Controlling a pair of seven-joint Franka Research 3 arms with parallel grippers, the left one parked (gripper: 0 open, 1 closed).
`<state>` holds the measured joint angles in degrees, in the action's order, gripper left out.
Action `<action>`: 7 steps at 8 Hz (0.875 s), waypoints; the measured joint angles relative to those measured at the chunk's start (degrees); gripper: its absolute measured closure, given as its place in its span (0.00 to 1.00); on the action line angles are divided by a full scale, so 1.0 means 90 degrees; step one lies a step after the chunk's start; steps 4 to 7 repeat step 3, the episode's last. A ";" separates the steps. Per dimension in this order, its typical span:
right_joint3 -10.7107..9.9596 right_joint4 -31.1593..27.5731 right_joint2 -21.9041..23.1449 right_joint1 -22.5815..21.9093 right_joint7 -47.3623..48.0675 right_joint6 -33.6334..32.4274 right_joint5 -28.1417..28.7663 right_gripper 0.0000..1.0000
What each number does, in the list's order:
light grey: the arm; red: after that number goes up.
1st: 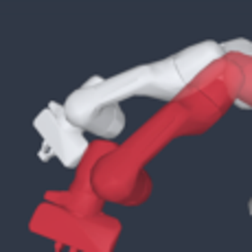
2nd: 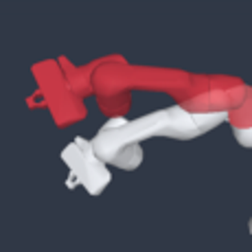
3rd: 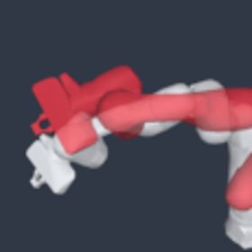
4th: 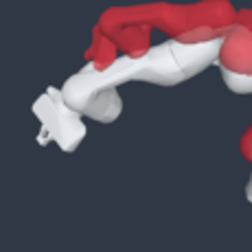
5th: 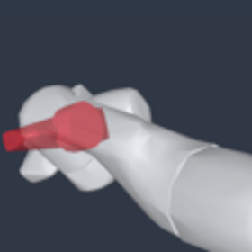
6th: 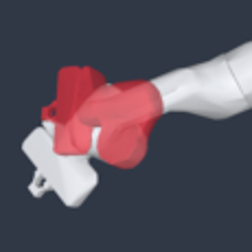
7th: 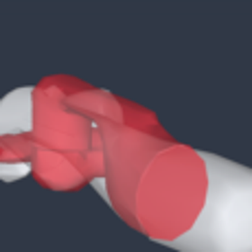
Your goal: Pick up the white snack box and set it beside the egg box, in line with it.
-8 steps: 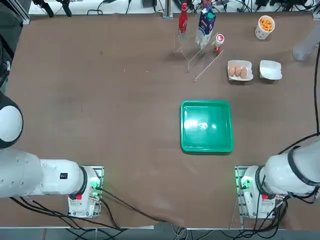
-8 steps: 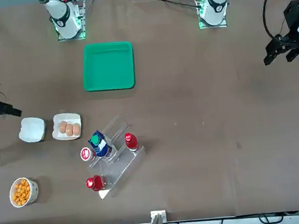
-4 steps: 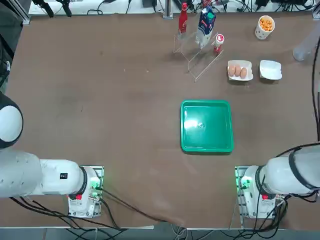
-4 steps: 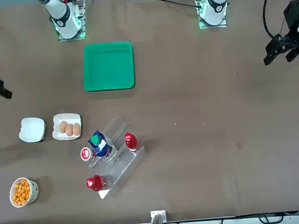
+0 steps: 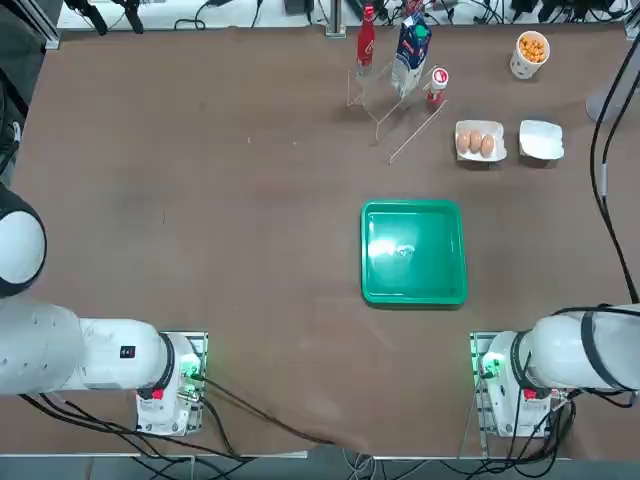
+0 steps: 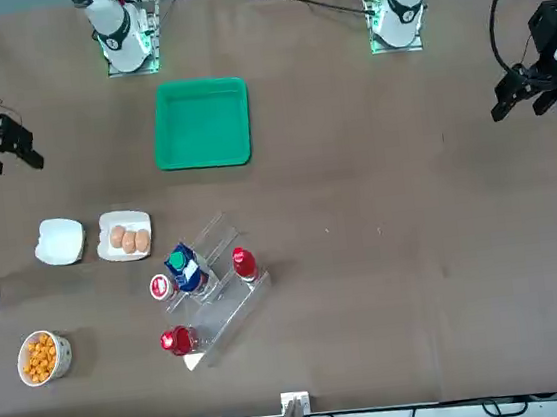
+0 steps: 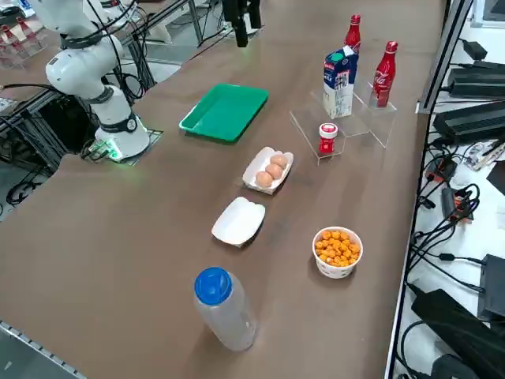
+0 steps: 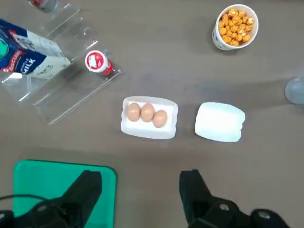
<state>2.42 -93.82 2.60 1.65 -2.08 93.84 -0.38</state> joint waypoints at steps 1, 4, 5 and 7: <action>-0.0013 -0.0041 0.0032 0.0005 0.0001 0.0001 -0.0104 0.00; -0.0015 -0.0047 -0.0001 0.0004 0.0002 0.0010 -0.0225 0.00; -0.0015 -0.0047 -0.0001 0.0004 0.0002 0.0010 -0.0225 0.00; -0.0015 -0.0047 -0.0001 0.0004 0.0002 0.0010 -0.0225 0.00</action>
